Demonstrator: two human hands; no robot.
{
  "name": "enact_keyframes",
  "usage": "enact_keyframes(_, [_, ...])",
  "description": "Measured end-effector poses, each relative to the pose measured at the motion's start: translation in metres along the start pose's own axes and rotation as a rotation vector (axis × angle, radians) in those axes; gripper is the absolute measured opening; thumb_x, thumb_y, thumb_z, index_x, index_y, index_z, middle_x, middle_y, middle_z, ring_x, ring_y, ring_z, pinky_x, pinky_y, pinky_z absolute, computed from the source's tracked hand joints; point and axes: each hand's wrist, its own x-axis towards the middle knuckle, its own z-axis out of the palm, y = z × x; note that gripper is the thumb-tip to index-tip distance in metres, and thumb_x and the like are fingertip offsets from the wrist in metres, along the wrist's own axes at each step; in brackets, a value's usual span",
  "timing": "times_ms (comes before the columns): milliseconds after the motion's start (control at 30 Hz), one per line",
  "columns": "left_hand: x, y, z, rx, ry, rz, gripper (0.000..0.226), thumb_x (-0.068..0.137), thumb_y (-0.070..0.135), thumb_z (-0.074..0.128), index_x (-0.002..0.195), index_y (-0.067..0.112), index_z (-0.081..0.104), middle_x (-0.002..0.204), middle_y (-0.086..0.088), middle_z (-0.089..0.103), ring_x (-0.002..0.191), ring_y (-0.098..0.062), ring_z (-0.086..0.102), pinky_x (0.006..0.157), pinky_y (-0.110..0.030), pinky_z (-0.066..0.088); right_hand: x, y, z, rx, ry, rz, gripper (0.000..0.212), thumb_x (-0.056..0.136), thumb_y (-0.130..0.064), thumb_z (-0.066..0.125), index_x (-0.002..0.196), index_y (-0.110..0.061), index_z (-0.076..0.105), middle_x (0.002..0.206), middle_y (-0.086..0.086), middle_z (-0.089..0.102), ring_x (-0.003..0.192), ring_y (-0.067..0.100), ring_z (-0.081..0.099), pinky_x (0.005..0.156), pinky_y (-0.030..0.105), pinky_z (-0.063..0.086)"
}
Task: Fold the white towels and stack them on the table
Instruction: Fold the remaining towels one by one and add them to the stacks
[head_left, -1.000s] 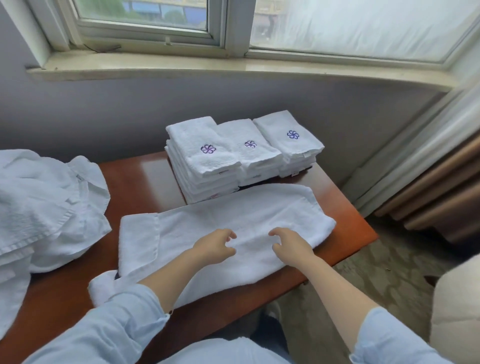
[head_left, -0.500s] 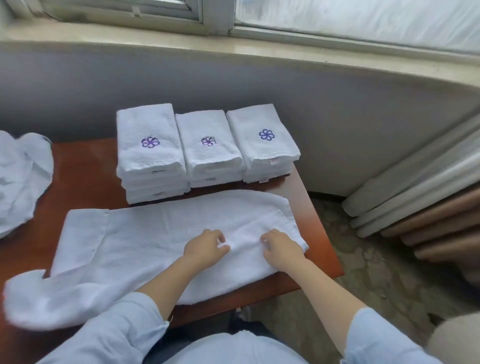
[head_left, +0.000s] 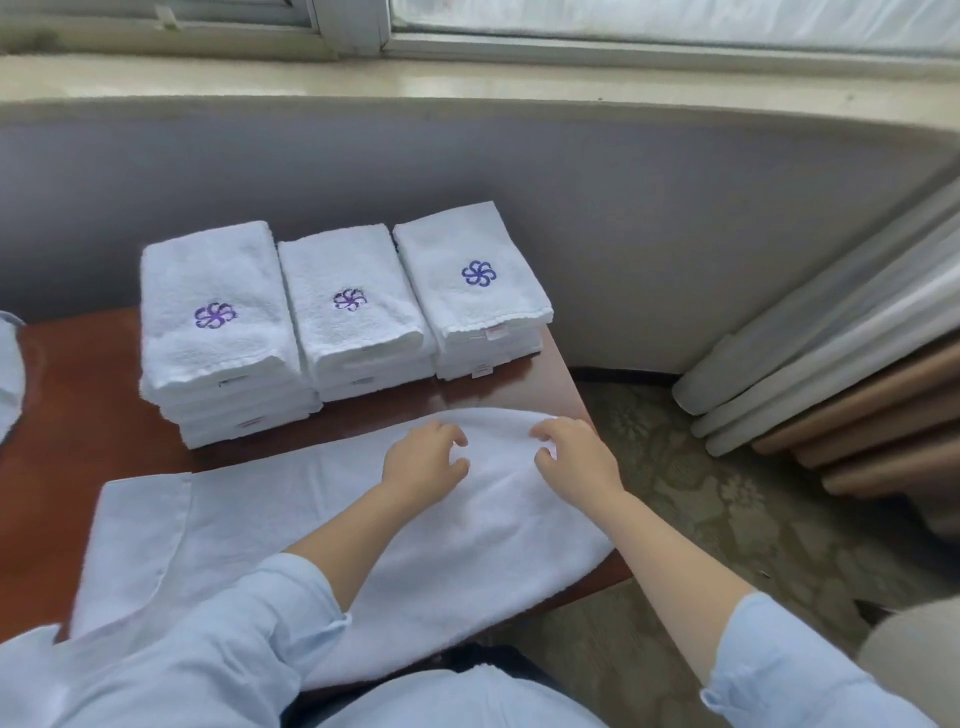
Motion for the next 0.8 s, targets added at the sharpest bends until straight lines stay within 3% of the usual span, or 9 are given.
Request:
enact_keyframes(167, [0.028, -0.003, -0.007, 0.082, 0.016, 0.003, 0.055, 0.092, 0.036, 0.057, 0.142, 0.021, 0.04, 0.14, -0.001, 0.045, 0.13, -0.024, 0.041, 0.1, -0.037, 0.037, 0.039, -0.018, -0.001, -0.111, -0.134, -0.074, 0.052, 0.092, -0.017, 0.054, 0.143, -0.024, 0.048, 0.144, -0.004, 0.051, 0.135, 0.018, 0.041, 0.109, 0.037, 0.039])
enact_keyframes(300, [0.042, -0.008, -0.008, 0.071, -0.04, 0.025, 0.048, 0.092, 0.035, 0.06, 0.137, 0.024, 0.047, 0.128, -0.001, 0.053, 0.123, -0.024, 0.046, 0.097, -0.035, 0.038, 0.062, -0.031, 0.007, -0.1, -0.305, -0.124, 0.064, 0.092, -0.013, 0.052, 0.152, -0.023, 0.034, 0.154, 0.0, 0.038, 0.145, 0.02, 0.028, 0.118, 0.035, 0.025])
enact_keyframes(367, [0.043, -0.011, -0.009, -0.024, -0.001, 0.058, 0.03, 0.092, 0.03, 0.06, 0.122, 0.024, 0.056, 0.116, 0.001, 0.056, 0.112, -0.022, 0.052, 0.088, -0.034, 0.041, 0.07, -0.038, 0.011, -0.036, -0.347, -0.122, 0.064, 0.089, -0.009, 0.052, 0.15, -0.021, 0.036, 0.149, 0.003, 0.044, 0.14, 0.023, 0.035, 0.114, 0.037, 0.031])
enact_keyframes(433, [0.044, -0.014, -0.011, -0.115, 0.079, 0.078, 0.017, 0.092, 0.025, 0.061, 0.108, 0.023, 0.059, 0.107, 0.004, 0.057, 0.1, -0.02, 0.057, 0.077, -0.033, 0.041, 0.077, -0.044, 0.013, 0.033, -0.363, -0.09, 0.058, 0.085, -0.009, 0.053, 0.141, -0.019, 0.041, 0.129, 0.004, 0.057, 0.124, 0.026, 0.049, 0.097, 0.035, 0.042])
enact_keyframes(500, [0.044, -0.016, -0.014, -0.143, 0.136, 0.085, 0.012, 0.091, 0.023, 0.062, 0.102, 0.022, 0.058, 0.101, 0.005, 0.056, 0.092, -0.019, 0.058, 0.069, -0.032, 0.038, 0.082, -0.046, 0.012, 0.035, -0.346, -0.069, 0.05, 0.081, -0.012, 0.054, 0.13, -0.02, 0.045, 0.109, 0.002, 0.061, 0.108, 0.027, 0.055, 0.08, 0.033, 0.042])
enact_keyframes(567, [0.047, -0.016, -0.018, -0.138, 0.17, 0.082, 0.01, 0.091, 0.023, 0.062, 0.1, 0.022, 0.058, 0.099, 0.006, 0.056, 0.09, -0.019, 0.058, 0.068, -0.032, 0.037, 0.086, -0.045, 0.005, -0.059, -0.281, -0.081, 0.045, 0.078, -0.018, 0.055, 0.122, -0.021, 0.049, 0.107, 0.002, 0.061, 0.104, 0.027, 0.055, 0.078, 0.033, 0.041])
enact_keyframes(667, [0.051, -0.013, -0.023, -0.119, 0.213, 0.049, 0.011, 0.091, 0.021, 0.062, 0.102, 0.022, 0.059, 0.102, 0.005, 0.058, 0.095, -0.019, 0.058, 0.073, -0.033, 0.041, 0.093, -0.038, -0.012, -0.187, -0.131, -0.116, 0.045, 0.076, -0.021, 0.054, 0.12, -0.025, 0.053, 0.107, 0.001, 0.061, 0.104, 0.026, 0.052, 0.088, 0.033, 0.038])
enact_keyframes(800, [0.052, -0.012, -0.025, -0.048, 0.236, 0.033, 0.033, 0.089, 0.016, 0.062, 0.121, 0.022, 0.057, 0.118, 0.003, 0.057, 0.11, -0.019, 0.055, 0.087, -0.033, 0.043, 0.095, -0.024, -0.027, -0.374, 0.07, -0.21, 0.048, 0.079, -0.015, 0.057, 0.127, -0.022, 0.055, 0.114, -0.003, 0.059, 0.113, 0.02, 0.05, 0.11, 0.034, 0.029])
